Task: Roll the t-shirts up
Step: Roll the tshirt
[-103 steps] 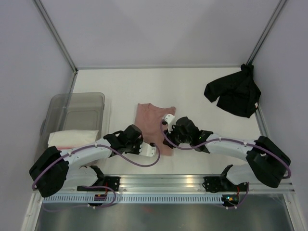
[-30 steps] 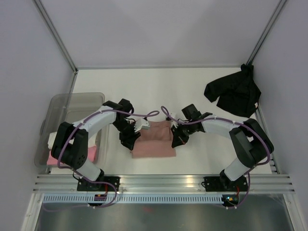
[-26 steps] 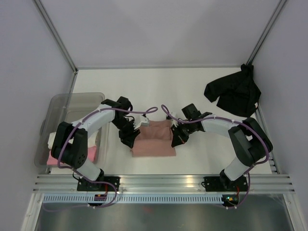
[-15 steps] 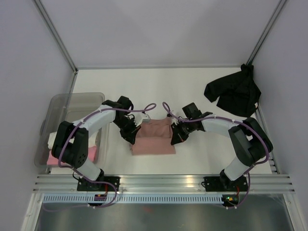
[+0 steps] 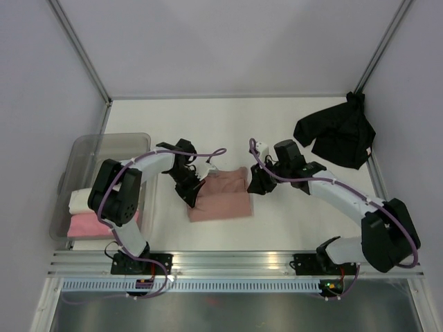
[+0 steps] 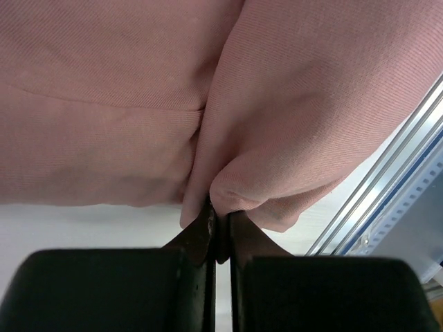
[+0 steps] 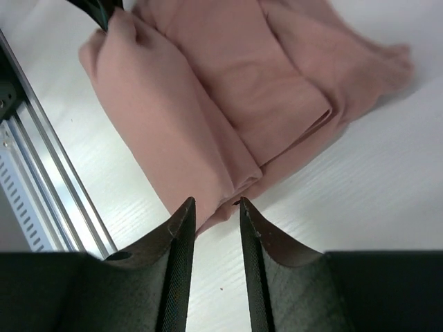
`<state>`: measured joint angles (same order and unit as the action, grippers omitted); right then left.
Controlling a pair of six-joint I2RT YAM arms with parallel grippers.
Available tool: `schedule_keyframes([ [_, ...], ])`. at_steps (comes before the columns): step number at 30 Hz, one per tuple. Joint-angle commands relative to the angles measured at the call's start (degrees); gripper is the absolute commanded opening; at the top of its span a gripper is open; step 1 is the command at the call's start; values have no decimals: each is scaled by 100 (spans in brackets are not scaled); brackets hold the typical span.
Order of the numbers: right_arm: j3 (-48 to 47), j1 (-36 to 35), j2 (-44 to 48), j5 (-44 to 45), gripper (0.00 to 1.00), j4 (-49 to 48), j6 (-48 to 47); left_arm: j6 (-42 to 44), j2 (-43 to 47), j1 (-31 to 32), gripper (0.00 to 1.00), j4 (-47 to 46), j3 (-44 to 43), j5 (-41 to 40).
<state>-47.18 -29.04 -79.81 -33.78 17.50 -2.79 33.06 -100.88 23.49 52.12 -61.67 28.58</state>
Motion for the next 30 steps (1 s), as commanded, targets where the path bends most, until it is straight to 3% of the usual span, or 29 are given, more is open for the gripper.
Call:
schedule_keyframes([
  [1, 112, -119, 605, 467, 35, -421, 487, -28, -64, -37, 2, -220, -214, -247],
  [7, 401, -1085, 792, 812, 22, -1308, 718, 34, -19, -28, 2, -185, -205, -283],
  [10, 499, -1613, 442, 899, 12, -2161, 981, 16, -19, -28, 2, -176, -214, -274],
  [14, 201, -1956, -165, 1250, 6, -2391, 903, -19, -11, -28, 4, -149, -284, -283],
  [18, 288, -1974, -544, 1479, 1, -2778, 1043, -1, 25, -37, 6, -106, -302, -300],
  [25, 664, -1694, -940, 1524, 0, -3313, 1737, 113, 60, -28, 15, -44, -302, -396],
  [30, 903, -1360, -1115, 1374, 0, -3472, 2027, 131, 60, -37, 30, -18, -389, -555],
])
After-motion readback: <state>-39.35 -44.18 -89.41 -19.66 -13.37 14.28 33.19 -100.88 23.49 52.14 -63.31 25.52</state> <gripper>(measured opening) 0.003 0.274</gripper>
